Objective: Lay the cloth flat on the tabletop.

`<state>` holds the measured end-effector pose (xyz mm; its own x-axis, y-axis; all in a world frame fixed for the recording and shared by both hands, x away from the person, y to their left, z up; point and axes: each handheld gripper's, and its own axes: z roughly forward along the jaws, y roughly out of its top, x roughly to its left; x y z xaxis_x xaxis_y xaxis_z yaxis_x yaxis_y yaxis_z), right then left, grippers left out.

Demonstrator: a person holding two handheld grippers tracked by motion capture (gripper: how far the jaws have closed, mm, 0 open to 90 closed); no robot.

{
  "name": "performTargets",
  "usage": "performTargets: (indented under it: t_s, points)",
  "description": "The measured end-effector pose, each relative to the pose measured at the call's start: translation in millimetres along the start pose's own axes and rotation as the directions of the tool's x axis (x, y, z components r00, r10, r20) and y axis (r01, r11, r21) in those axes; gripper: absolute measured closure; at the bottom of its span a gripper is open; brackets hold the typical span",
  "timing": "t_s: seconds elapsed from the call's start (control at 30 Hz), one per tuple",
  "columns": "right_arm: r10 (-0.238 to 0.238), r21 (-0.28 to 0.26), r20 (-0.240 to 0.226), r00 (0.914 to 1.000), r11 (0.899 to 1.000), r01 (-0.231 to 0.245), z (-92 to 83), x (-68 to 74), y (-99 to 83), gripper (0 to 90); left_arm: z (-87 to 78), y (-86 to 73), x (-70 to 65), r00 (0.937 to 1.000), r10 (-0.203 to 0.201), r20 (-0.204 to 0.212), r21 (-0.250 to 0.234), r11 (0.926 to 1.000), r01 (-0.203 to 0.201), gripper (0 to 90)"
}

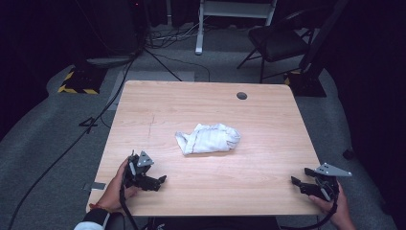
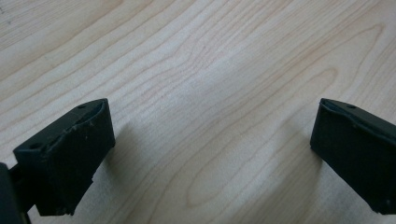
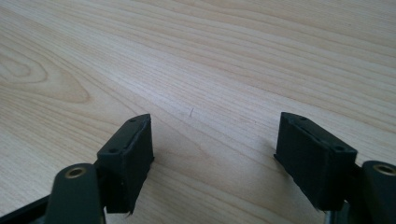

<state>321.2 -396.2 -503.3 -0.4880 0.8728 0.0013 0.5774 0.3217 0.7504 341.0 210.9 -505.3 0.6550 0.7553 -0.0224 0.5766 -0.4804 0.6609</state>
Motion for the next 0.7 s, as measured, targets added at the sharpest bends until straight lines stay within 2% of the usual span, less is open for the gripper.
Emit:
performTargets:
  t_s: [0.2, 0.27, 0.37, 0.47, 0.57, 0.63, 0.7]
  points:
    - [-0.008, 0.002, -0.001, 1.0, 1.0, 0.008, 1.5, 0.6, 1.4, 26.4, 0.3, 0.5, 0.5, 0.9999, 0.011, 0.006, -0.001, 0.9999, -0.011, 0.1]
    - [-0.013, 0.002, -0.009, 0.9999, 1.0, 0.013, 1.8, 1.0, 1.7, 25.6, 1.0, 1.4, 0.2, 0.9997, 0.022, 0.013, 0.0, 0.9998, -0.022, 0.3]
    - [-0.04, 0.006, -0.027, 0.9988, 0.999, 0.041, 1.9, 2.5, 1.7, 23.3, 3.9, 5.1, 1.0, 0.9972, 0.061, 0.043, 0.002, 0.9981, -0.061, 0.3]
    - [-0.049, 0.019, -0.043, 0.9979, 0.999, 0.05, 3.2, 2.1, 4.5, 23.1, 8.9, 10.7, 1.2, 0.9973, 0.06, 0.043, 0.0, 0.9982, -0.06, 0.3]
    - [-0.074, 0.008, -0.027, 0.9969, 0.997, 0.074, 9.2, 1.9, 13.4, 29.2, 16.2, 18.9, 1.8, 0.9978, 0.052, 0.04, -0.002, 0.9986, -0.052, 0.3]
    - [-0.065, -0.006, -0.049, 0.9967, 0.998, 0.065, 13.4, 0.7, 21.8, 32.1, 19.9, 23.2, 3.2, 0.9974, 0.057, 0.044, -0.002, 0.9984, -0.057, 0.4]
    - [-0.075, -0.007, -0.05, 0.9959, 0.997, 0.075, 15.3, 1.9, 27.0, 33.1, 21.8, 25.4, 4.0, 0.9974, 0.056, 0.046, -0.003, 0.9984, -0.056, 0.4]
